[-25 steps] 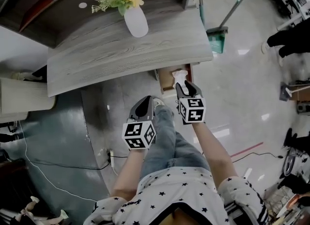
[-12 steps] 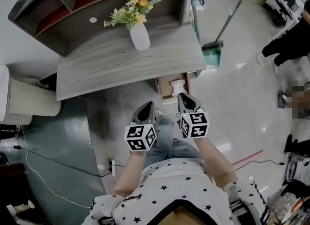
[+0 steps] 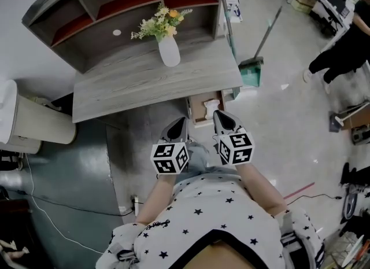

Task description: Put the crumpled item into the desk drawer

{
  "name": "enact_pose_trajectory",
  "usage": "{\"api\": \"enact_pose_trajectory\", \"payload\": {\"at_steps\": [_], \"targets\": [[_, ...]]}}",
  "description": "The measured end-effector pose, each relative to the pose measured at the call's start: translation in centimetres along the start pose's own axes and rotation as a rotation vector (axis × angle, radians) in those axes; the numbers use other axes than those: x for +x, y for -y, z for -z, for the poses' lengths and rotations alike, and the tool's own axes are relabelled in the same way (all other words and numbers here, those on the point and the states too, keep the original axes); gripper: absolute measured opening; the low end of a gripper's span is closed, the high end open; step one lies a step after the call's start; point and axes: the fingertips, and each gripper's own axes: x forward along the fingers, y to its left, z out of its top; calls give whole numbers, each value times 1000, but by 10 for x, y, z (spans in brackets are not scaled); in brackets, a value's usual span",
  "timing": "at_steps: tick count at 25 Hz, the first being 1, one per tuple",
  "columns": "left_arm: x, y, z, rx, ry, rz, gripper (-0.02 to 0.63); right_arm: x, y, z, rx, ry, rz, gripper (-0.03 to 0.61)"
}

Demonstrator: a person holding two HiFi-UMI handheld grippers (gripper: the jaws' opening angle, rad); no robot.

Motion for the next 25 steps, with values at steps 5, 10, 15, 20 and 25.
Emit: {"api": "enact_pose_trajectory", "payload": {"at_steps": [5,10,15,20,25], "targets": [[-4,6,-13,20,26,19,12,-8,-4,-13,-5,33,-15,-6],[-7,10,-19,38,35,36,12,-15,-7,-24,-12,69,-24,-6],[-11,8,-21,44,45,39,12,-18,-10,-28,-9,89,-26,-7],[-12,11,-22,46,45,41,12,-22,-11,-26,-5,90,-36,-8],[-11,13,-21,52,36,45,12,-24,-10,-23,-26,86,-23,-8]]}}
